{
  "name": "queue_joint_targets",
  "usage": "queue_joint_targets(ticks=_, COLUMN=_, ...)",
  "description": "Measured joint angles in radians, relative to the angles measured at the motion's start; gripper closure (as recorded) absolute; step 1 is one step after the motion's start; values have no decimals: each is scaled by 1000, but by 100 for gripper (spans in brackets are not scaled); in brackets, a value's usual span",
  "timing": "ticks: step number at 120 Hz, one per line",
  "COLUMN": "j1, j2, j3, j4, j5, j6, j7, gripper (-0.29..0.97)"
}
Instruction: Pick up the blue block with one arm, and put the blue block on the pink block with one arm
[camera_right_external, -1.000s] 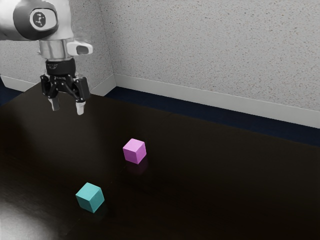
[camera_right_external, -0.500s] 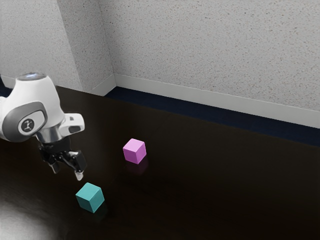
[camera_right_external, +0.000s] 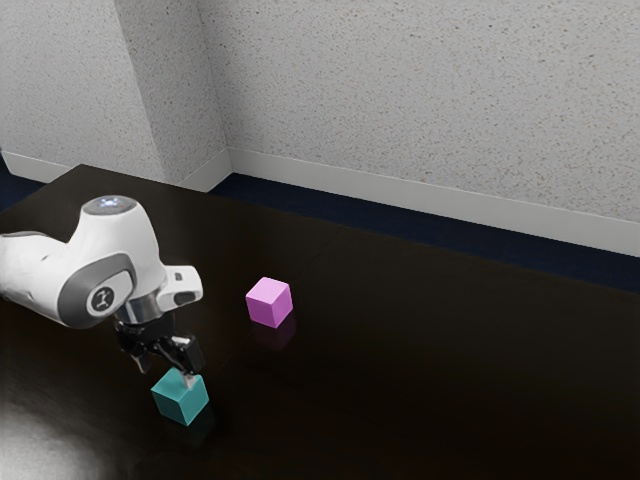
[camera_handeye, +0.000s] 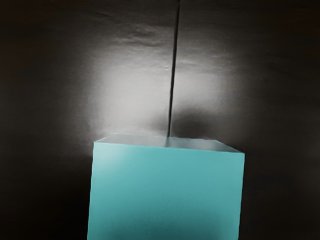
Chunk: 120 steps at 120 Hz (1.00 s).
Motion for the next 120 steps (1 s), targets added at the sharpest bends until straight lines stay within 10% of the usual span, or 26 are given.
queue_joint_targets(ticks=66, j1=0, j2=73, j3=-15, j4=-34, j5=0, j6=107, j7=11, gripper=2)
queue_joint_targets(ticks=120, j1=-7, j2=115, j3=10, j4=-6, j5=4, j6=153, j7=14, gripper=33)
